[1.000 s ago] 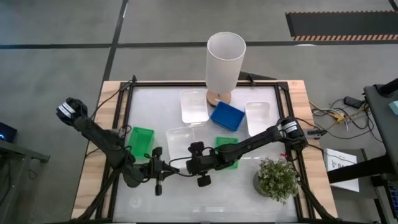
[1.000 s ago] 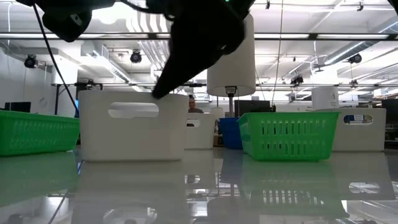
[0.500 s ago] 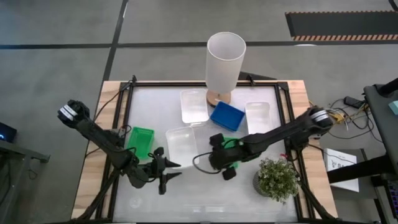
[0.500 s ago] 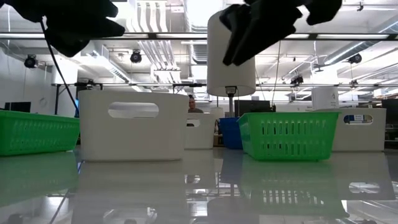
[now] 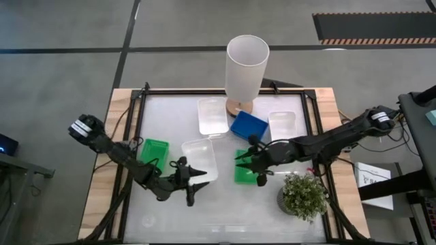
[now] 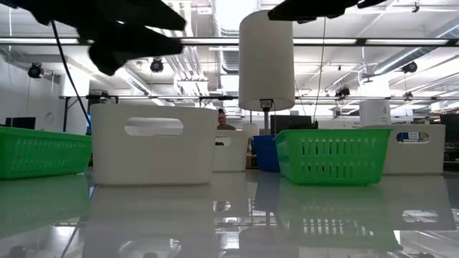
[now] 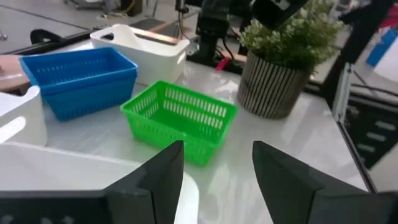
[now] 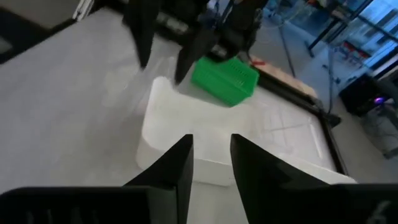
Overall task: Stack baskets by color
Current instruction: Stack the bottom white bin on top of the top white bin on the table
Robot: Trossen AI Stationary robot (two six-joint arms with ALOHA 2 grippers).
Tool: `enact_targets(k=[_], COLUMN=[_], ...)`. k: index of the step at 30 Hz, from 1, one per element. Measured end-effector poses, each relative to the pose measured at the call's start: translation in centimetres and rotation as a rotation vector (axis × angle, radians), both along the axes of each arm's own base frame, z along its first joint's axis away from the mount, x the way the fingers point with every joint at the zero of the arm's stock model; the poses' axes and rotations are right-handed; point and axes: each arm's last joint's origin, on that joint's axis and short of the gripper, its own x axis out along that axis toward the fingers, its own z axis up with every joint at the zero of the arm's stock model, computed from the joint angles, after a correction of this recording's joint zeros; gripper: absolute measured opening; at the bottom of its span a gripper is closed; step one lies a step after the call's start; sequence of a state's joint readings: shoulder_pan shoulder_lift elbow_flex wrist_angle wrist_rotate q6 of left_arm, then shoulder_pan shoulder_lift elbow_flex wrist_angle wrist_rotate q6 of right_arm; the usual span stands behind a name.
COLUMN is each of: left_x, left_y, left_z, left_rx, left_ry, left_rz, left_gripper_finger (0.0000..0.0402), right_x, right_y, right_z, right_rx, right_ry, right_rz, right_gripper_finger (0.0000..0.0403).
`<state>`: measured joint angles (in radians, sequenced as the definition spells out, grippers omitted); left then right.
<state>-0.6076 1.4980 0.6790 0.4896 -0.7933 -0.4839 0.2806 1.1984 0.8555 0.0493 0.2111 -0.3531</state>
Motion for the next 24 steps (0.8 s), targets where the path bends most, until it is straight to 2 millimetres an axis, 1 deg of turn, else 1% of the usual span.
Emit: enact_targets(k=[4,7,10,13,16,21,24], left_x=[1.6,2.5,3.5,4.2,5.1,6.7,7.2], left_y=[0.0,-0.2,0.2,1.2,2.8,4.8,5.6], left_z=[-1.1,-1.3,-1.3,-1.2,-0.7,0.7,1.1], left_rx=[0.008,-0.008,-0.046,-0.098,-0.196,-0.319,-0.423], left_ry=[0.019,0.026,0.072,0.152,0.172,0.104,0.076], left_rz=[0.028,0.046,0.091,0.181,0.309,0.416,0.442], left_gripper_finger=[0.0176,0.0176,0.0176,0.0176,0.0176,0.0176,0.0176], right_x=[-0.9,-1.3,-1.3,-1.3,-1.3,-1.4,-1.5], right_y=[-0.3,-0.4,-0.4,-0.4,-0.4,-0.4,-0.5], right_z=[0.7,1.2,1.1,1.0,0.9,0.6,0.3], right_rx=[0.006,0.010,-0.009,-0.039,-0.047,-0.051,-0.070], right_ry=[-0.050,-0.071,-0.060,-0.055,-0.051,-0.021,0.017], right_rz=[0.003,0.004,0.010,0.021,0.023,0.021,0.003], right_gripper_finger=[0.0091,0.0085,0.0082,0.0082,0.0085,0.0085,0.0081])
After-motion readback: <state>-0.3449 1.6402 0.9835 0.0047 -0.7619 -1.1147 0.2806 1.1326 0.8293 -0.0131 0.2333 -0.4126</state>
